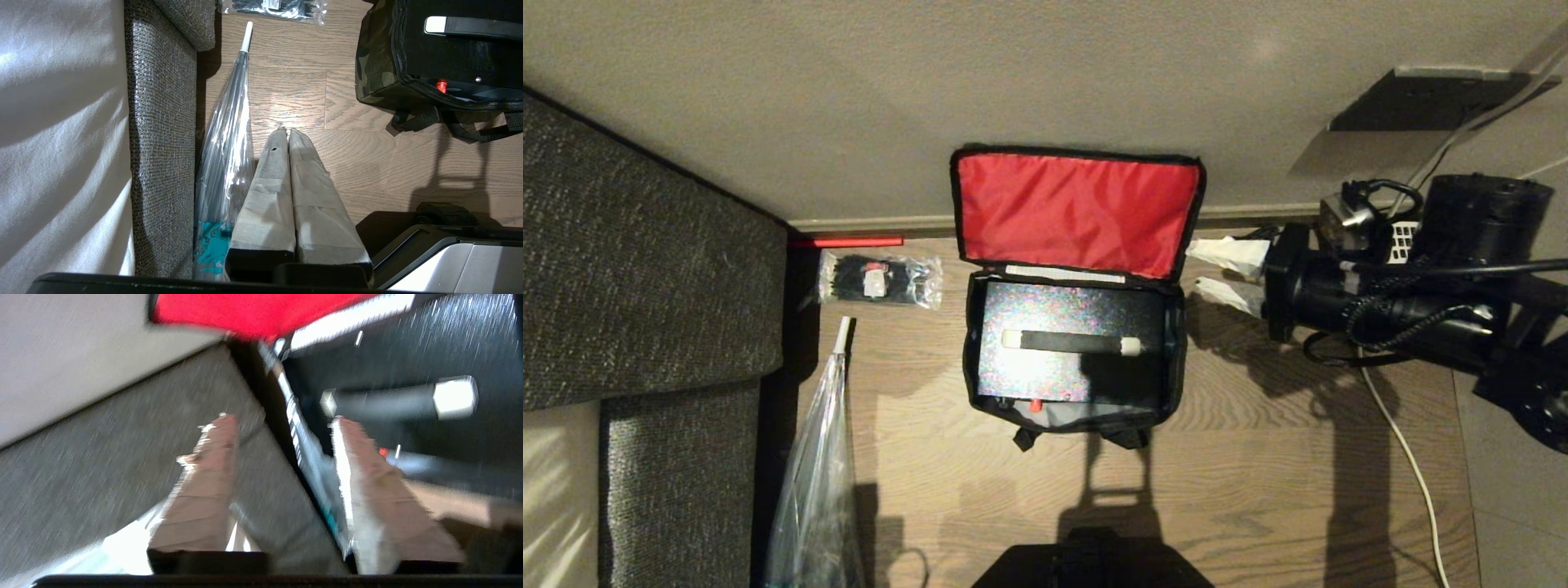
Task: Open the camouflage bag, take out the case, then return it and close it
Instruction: Grip the handle
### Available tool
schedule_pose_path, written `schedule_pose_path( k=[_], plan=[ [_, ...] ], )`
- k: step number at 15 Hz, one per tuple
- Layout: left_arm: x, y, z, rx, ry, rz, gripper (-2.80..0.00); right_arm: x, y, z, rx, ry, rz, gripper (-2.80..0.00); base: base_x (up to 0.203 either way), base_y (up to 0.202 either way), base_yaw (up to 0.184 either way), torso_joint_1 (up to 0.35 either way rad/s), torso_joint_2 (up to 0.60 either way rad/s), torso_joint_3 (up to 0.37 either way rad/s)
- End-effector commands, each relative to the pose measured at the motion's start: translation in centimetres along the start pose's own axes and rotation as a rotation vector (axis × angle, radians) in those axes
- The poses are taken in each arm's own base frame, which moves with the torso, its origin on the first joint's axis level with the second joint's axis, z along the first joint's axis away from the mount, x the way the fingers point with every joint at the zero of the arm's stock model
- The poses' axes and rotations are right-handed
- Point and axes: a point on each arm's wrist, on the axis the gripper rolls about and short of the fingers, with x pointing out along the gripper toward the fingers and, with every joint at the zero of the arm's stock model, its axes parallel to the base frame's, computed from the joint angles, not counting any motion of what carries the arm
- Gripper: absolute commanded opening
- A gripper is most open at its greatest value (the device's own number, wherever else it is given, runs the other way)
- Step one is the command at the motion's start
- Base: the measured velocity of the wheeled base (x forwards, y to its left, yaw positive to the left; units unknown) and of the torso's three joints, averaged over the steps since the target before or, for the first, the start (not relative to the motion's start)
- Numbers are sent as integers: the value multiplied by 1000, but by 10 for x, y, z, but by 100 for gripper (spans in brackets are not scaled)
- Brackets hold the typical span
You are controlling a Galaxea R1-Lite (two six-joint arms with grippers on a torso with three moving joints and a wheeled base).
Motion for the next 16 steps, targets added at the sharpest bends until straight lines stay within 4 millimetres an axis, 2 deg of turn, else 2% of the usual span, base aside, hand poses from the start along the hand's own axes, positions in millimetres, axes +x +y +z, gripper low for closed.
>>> schedule_pose_path(
  k=[1,3,5,9,11,13,14,16],
  plan=[
    [0,0,-1,-1,1,2,-280,-41,21,-9,-20,6,62,-280,0,0,0,0,0,0],
    [0,0,-1,-1,1,2,-280,-78,34,-22,-57,32,93,-280,0,0,0,0,0,0],
    [0,0,-1,-1,1,2,-280,-121,43,-39,-166,44,76,-280,0,0,0,0,0,0],
    [0,0,-1,-1,1,2,-280,-184,27,-78,-518,29,-175,-280,0,0,0,0,0,0],
    [0,0,-1,-1,1,2,-280,-230,21,-103,-668,-33,-261,-280,0,0,0,0,0,0],
    [0,0,-1,-1,1,2,-280,-264,6,-136,-800,-90,-384,-280,0,0,0,0,0,0],
    [0,0,-1,-1,1,2,-280,-273,-6,-153,-841,-95,-463,-280,0,0,0,0,0,0],
    [0,0,-1,1,1,2,-280,-277,-41,-181,-888,-39,-650,-280,0,0,0,0,0,0]
  ],
)
